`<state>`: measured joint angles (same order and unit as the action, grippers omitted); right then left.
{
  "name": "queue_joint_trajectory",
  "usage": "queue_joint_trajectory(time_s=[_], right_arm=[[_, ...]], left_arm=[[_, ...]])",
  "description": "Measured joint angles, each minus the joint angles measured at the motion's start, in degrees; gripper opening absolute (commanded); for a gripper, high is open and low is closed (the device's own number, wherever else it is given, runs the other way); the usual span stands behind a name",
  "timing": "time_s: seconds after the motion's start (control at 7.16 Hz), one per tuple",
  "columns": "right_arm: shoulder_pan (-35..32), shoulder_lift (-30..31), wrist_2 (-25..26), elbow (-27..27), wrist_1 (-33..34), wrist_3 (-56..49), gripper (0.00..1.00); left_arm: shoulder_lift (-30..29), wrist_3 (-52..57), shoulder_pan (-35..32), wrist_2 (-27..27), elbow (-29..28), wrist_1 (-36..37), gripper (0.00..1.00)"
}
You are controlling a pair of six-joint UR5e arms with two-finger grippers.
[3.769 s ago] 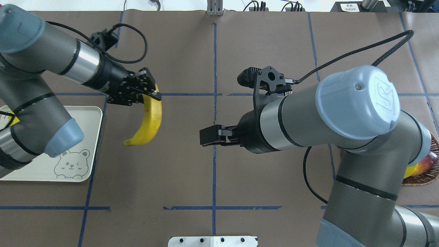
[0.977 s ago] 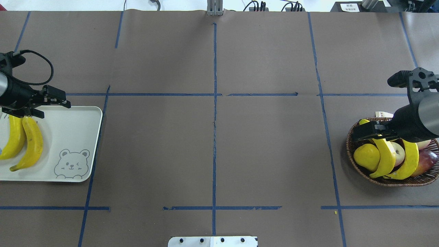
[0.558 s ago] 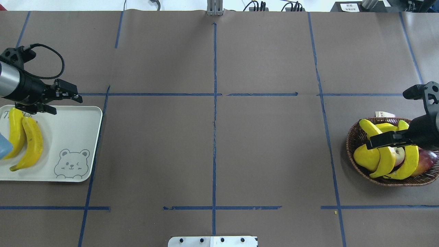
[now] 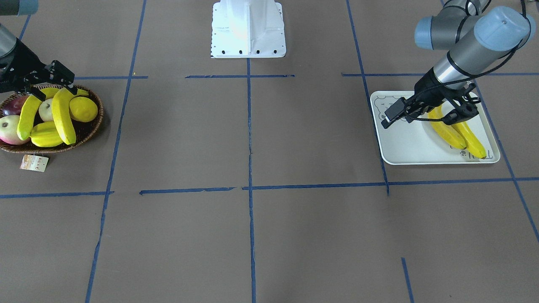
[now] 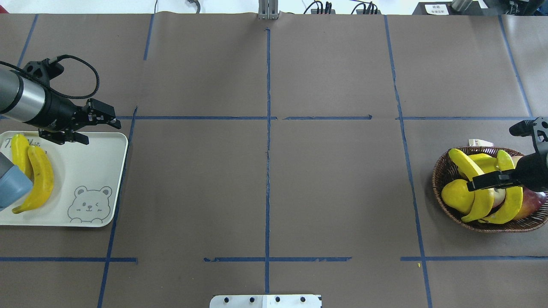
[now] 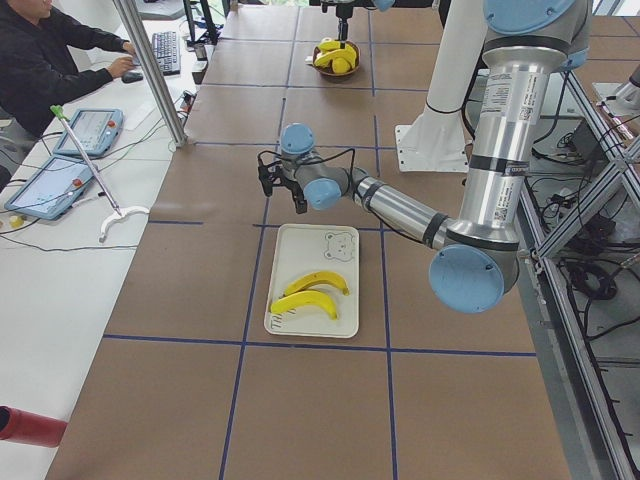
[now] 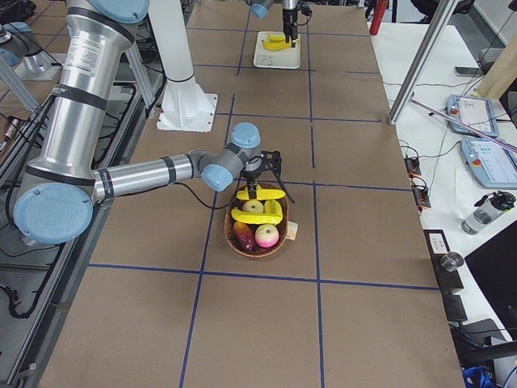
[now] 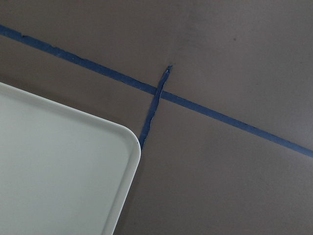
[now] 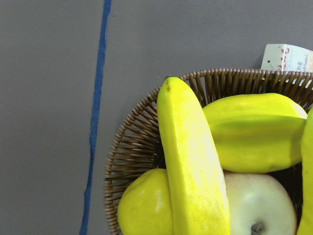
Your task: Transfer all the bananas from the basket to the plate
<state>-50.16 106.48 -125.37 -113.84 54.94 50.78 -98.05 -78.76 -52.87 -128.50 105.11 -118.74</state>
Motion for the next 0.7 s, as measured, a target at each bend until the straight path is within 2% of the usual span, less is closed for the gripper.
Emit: queue_joint_trajectory(time_s=[0.7], right_arm=[[0.1, 0.3, -0.2, 1.5, 0.1, 0.3, 0.99]], left_arm=[[0.0, 0.0, 0.0, 0.0, 0.0, 0.0, 0.99]])
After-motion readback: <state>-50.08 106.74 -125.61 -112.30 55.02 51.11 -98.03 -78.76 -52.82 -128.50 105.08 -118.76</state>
